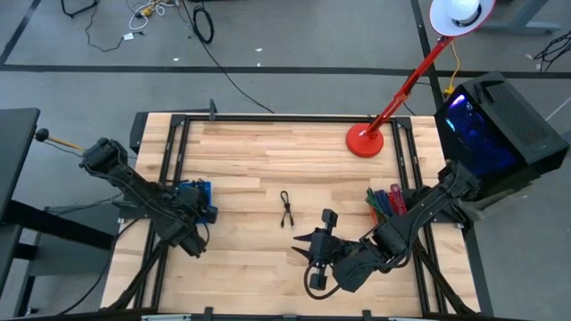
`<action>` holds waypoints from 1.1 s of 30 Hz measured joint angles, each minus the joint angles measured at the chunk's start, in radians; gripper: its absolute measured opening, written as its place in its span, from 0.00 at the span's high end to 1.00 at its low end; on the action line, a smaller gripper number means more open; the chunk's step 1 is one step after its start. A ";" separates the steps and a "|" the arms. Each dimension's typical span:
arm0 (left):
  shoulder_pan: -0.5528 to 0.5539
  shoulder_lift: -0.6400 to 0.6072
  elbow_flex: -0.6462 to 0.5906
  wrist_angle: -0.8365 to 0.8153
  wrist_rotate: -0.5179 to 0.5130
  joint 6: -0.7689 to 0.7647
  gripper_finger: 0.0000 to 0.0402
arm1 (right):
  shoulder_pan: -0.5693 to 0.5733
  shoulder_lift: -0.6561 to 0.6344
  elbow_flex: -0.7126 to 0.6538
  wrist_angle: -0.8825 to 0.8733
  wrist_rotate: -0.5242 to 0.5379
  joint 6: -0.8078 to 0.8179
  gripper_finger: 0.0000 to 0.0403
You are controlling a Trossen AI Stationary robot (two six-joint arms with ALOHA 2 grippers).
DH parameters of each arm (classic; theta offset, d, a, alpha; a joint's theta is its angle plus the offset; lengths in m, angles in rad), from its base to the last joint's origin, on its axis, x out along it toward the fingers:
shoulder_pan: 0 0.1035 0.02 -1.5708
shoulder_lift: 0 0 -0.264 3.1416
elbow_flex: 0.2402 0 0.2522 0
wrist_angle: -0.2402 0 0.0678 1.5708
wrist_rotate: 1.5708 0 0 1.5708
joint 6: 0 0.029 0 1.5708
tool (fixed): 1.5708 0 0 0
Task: Pick & Place USB Port
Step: Put the black charger cable into the blue basket
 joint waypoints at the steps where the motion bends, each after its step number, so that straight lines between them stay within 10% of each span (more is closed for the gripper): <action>1: 0.000 0.000 0.000 0.007 -0.002 0.009 0.89 | 0.000 0.000 0.000 0.000 0.000 0.000 0.75; 15: 0.000 0.000 0.000 0.030 -0.061 0.035 0.77 | 0.000 0.000 0.000 0.000 0.000 -0.003 0.75; 26: -0.001 0.000 0.085 0.099 -0.354 0.198 0.72 | 0.000 0.000 0.000 -0.001 0.000 -0.011 0.75; 33: 0.081 0.000 0.113 0.651 -0.443 0.777 0.72 | 0.000 0.000 0.000 0.000 0.000 -0.011 0.75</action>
